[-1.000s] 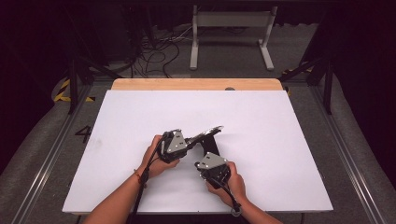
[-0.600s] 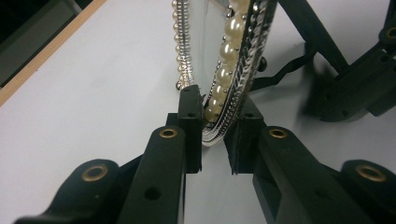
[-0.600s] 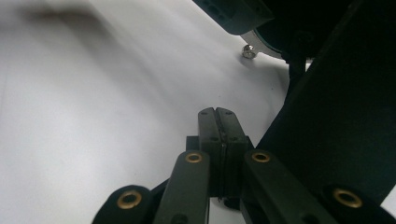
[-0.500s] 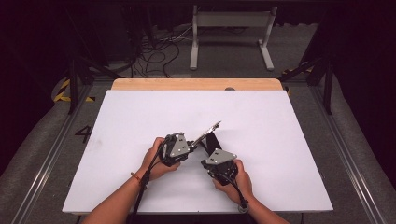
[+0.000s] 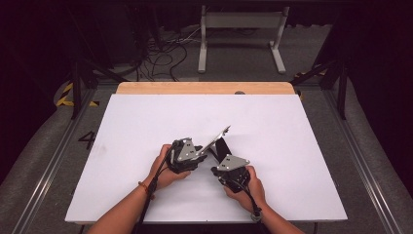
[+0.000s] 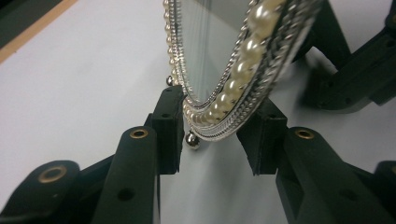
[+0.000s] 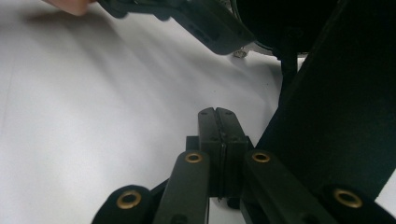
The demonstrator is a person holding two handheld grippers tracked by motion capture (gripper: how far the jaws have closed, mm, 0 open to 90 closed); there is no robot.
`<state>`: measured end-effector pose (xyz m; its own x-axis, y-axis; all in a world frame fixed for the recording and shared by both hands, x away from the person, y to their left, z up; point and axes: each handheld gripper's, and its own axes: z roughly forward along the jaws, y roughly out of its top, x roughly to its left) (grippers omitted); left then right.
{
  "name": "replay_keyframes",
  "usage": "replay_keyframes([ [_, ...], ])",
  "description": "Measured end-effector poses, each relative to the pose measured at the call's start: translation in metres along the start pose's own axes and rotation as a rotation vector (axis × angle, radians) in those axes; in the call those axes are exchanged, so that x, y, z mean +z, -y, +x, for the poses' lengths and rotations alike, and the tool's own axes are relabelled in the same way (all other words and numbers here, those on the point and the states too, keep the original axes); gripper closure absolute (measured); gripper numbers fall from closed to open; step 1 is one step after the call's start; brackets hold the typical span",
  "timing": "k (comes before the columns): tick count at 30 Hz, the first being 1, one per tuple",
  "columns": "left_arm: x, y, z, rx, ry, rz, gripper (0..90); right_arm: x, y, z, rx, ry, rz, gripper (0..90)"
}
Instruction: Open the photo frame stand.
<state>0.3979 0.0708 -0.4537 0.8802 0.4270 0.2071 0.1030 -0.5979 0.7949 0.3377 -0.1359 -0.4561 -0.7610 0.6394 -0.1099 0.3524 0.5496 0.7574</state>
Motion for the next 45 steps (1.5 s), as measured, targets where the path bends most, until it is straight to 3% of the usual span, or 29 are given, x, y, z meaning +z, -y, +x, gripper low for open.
replay_keyframes([
  [1, 0.0, 0.001, 0.0, -0.008, 0.004, -0.009, 63.1, 0.0, 0.0, 0.0, 0.0, 0.0, 0.0, 90.0],
  [5, 0.001, 0.001, -0.002, 0.032, -0.023, -0.01, 73.4, -0.002, 0.0, -0.001, 0.001, -0.004, -0.006, 90.0],
  [13, -0.002, -0.002, -0.008, 0.089, -0.065, 0.029, 76.1, -0.004, -0.001, -0.001, 0.01, 0.0, -0.002, 90.0],
  [18, -0.005, -0.004, -0.012, 0.127, -0.054, 0.035, 77.2, -0.005, -0.001, -0.005, 0.013, 0.007, 0.001, 90.0],
  [23, -0.006, -0.005, -0.013, 0.128, -0.054, 0.04, 76.8, -0.007, 0.001, -0.007, 0.021, -0.001, -0.001, 90.0],
  [33, -0.007, -0.003, -0.012, 0.104, -0.012, -0.002, 74.0, -0.007, 0.001, -0.014, 0.047, -0.012, -0.002, 90.0],
  [40, -0.006, -0.005, -0.016, 0.143, -0.037, 0.008, 75.3, -0.008, 0.002, -0.016, 0.058, -0.013, -0.003, 90.0],
  [45, -0.006, -0.006, -0.018, 0.146, -0.036, 0.011, 75.2, -0.011, 0.002, -0.02, 0.071, -0.016, -0.016, 90.0],
])
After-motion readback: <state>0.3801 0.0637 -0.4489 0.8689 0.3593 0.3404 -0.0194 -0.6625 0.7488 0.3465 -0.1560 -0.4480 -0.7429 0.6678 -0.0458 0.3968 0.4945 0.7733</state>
